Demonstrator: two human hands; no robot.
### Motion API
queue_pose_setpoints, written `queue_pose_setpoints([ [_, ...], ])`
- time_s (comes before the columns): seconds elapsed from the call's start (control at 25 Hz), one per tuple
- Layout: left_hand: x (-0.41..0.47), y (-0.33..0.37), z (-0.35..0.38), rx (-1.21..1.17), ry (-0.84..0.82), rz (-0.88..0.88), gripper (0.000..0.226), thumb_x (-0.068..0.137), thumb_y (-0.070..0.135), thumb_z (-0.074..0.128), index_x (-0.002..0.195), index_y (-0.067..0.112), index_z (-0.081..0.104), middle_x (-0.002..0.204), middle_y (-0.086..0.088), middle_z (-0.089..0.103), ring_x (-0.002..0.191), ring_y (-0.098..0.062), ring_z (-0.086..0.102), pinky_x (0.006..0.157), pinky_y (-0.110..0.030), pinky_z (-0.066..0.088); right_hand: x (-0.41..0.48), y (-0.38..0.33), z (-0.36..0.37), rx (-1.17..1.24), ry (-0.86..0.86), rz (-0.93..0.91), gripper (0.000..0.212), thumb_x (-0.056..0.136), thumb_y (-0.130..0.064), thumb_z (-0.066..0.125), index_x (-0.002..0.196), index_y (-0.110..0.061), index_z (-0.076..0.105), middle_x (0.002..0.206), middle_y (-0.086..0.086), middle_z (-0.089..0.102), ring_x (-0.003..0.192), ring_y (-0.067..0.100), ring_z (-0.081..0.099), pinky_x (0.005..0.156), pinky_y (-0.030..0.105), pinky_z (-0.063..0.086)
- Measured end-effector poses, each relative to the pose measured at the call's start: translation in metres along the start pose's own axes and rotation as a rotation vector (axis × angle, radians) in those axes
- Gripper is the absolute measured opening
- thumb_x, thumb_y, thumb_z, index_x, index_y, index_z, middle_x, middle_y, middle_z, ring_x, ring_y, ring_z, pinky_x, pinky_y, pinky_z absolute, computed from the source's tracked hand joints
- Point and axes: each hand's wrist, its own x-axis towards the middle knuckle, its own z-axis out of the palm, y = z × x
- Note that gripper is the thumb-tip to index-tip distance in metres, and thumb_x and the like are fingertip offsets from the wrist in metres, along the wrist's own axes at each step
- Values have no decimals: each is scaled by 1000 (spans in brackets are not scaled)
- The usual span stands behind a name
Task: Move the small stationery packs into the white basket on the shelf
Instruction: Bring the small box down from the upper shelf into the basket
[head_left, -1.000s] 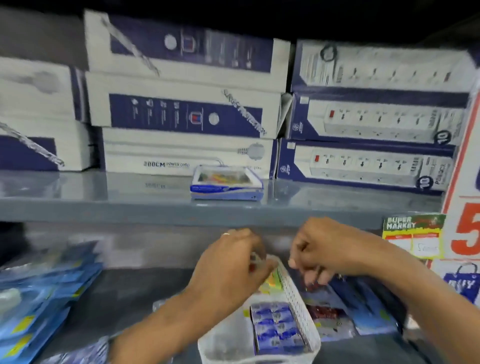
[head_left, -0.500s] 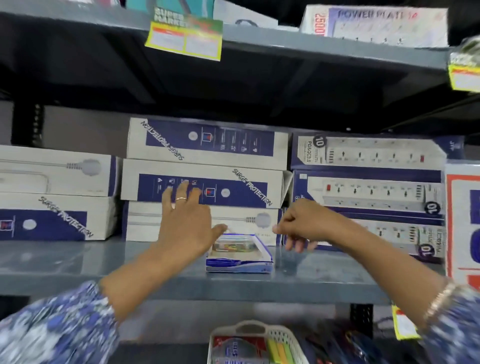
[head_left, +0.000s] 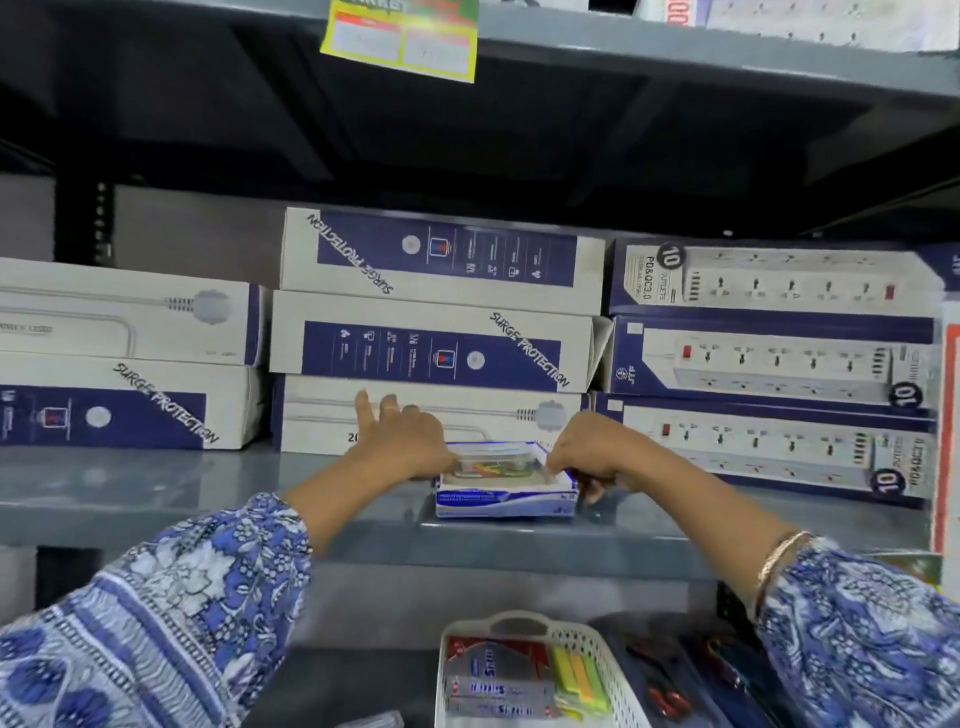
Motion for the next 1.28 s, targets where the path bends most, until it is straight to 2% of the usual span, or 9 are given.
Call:
queue_pose_setpoints([
  [0.24,-31,-26,-18,-51,45,-6,39,83,49,56,61,18,51,113,-1,54,137,-22,15,108,-48,-1,-40,-9,-5,196,-47,-135,38,85,4,57,54,-6,38,18,-6,37,16,6,40,27,11,39],
  [0.36,-52,-37,-22,-51,78,10,40,81,44,58,55,17,44,83,2,52,128,-23,30,108,-46,8,-60,-12,1,233,-73,-176,42,85,4,56,48,-6,40,20,-7,35,17,5,38,29,13,42],
  [0.52,-81,-44,-19,-109,116,4,39,81,43,55,53,16,51,121,3,56,126,-17,28,105,-43,3,-88,-9,8,260,-77,-230,37,86,1,58,50,-2,49,23,-5,41,20,6,41,29,13,39],
  [0.68,-125,-46,-5,-241,242,47,32,80,40,56,67,13,68,120,10,53,130,-8,18,97,-29,-6,-121,7,19,289,-69,-260,16,85,1,60,76,13,65,32,3,52,22,6,43,29,8,34],
  [0.8,-165,-43,13,-277,345,74,47,70,58,42,58,19,67,112,21,45,123,1,16,98,-24,-10,-147,28,31,330,-96,-252,16,84,0,60,87,13,68,63,34,67,37,19,53,32,11,40],
  [0.88,-187,-35,28,-288,402,107,49,56,59,31,47,21,61,104,20,48,111,3,21,94,-22,-8,-159,43,41,350,-143,-218,15,84,-1,58,86,9,69,74,37,68,50,29,57,35,15,43],
  [1.12,-188,-13,100,-281,444,169,30,61,44,43,36,30,32,100,3,62,108,-18,34,96,-36,7,-149,96,84,319,-155,-100,15,85,4,56,87,3,71,79,42,67,72,62,61,69,60,53],
  [1.2,-172,0,124,-276,256,100,34,73,41,47,43,28,39,124,6,51,121,-14,20,101,-36,-6,-128,120,103,257,-110,-56,13,83,4,55,88,12,64,77,45,64,67,54,66,62,50,53],
  [1.28,-145,12,161,-271,64,28,26,85,39,48,69,26,64,139,8,34,131,-16,9,105,-39,-9,-102,144,123,153,-55,-20,17,80,2,56,85,18,58,60,38,57,46,22,66,50,23,46],
])
